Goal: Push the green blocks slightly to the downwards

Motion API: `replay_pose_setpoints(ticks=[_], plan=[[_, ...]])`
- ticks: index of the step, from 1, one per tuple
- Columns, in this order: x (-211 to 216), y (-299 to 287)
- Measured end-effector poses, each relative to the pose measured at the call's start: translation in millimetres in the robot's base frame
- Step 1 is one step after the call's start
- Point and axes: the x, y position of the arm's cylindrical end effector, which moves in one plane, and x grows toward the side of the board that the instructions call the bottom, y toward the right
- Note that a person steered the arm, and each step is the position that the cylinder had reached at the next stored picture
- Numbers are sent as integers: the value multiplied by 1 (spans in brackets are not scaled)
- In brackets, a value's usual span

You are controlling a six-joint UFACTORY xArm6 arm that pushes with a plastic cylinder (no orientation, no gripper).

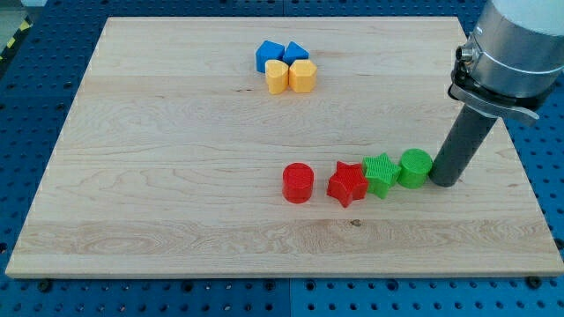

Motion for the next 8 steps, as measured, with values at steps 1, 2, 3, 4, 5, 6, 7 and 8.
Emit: replay_pose_setpoints(ticks=[1,2,3,4,5,6,7,8], plan=[[-2,1],[-37,13],[-42,0],[-42,-39],[-41,-41],[-36,-41],[-46,-49],[-66,-85]])
